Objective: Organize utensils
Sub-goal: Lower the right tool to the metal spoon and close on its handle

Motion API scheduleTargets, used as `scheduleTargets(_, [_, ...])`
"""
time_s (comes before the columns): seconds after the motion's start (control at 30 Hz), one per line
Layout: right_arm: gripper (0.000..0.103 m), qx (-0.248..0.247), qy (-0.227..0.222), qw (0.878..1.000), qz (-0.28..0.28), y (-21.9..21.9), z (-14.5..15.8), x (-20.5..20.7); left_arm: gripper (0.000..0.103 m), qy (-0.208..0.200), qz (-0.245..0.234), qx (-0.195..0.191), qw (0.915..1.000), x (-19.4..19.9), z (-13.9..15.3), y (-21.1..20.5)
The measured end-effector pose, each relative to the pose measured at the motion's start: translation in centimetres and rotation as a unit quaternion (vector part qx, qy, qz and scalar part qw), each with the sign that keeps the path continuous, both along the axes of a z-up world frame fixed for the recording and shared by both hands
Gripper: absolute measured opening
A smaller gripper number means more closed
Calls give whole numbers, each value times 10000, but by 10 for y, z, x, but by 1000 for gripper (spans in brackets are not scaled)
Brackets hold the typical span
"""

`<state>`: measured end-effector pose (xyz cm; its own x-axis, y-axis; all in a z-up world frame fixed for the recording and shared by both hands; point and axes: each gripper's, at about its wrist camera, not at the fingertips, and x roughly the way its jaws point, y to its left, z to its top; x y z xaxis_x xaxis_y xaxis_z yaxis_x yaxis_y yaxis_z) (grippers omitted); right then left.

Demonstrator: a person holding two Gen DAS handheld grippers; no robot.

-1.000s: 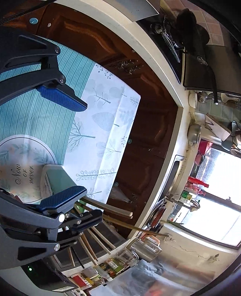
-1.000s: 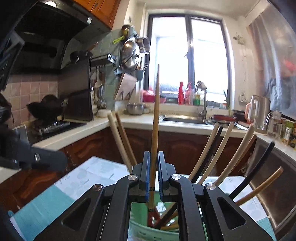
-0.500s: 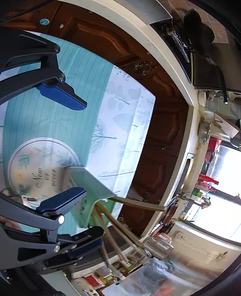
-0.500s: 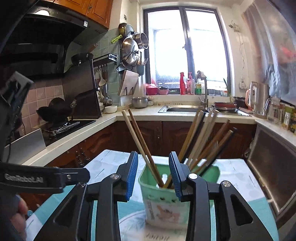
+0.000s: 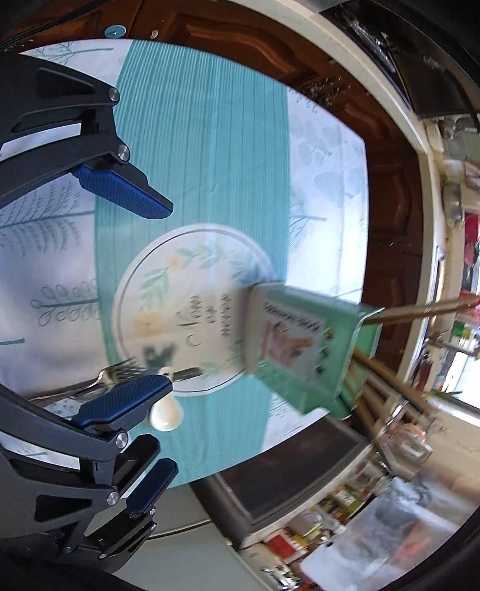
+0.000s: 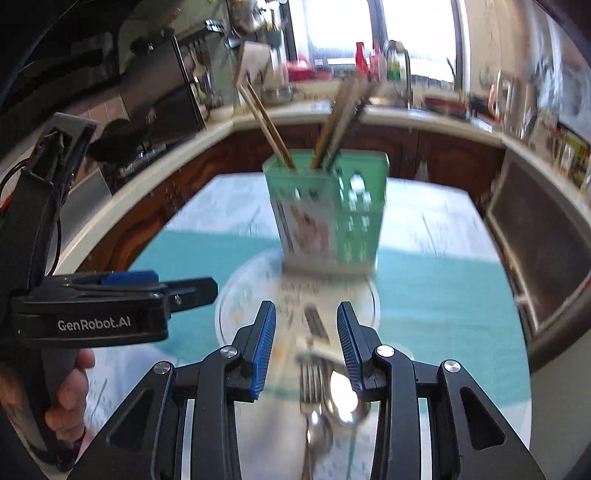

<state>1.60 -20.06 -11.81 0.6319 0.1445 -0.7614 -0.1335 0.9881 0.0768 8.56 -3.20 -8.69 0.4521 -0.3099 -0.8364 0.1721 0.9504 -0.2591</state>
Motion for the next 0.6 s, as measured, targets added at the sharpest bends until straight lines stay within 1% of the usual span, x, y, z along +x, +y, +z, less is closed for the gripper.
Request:
scheduleTargets(0.1, [35, 229, 404, 9989, -115, -26, -11, -15, 85, 239, -182, -47, 9995, -5, -13, -14])
scheduleTargets(0.23, [29, 524, 791, 9953, -184, -47, -28, -29, 85, 606, -430, -224, 9970, -8, -30, -29])
scheduleTargets(0.3, [25, 759, 1049, 9915, -138, -55, -38, -34, 80, 757, -551, -276, 9952, -9, -38, -37])
scheduleTargets(0.33, [24, 841, 1158, 9897, -89, -56, -42, -33, 80, 803, -606, -269, 9946, -7, -42, -40])
scheduleTargets(0.4, [24, 880, 1303, 9876, 28, -54, -47, -29, 76, 874, -690, -235, 9935, -7, -49, -47])
scheduleTargets(0.47, [23, 793, 1439, 9862, 211, -50, -56, -35, 73, 948, -810, -270, 9918, -6, -56, -53])
scheduleTargets(0.5, [23, 766, 1479, 9857, 274, -46, -56, -30, 72, 982, -852, -308, 9910, -5, -59, -55])
scheduleTargets(0.6, [23, 710, 1579, 9838, 456, -39, -63, -37, 72, 1003, -900, -405, 9900, 0, -69, -59])
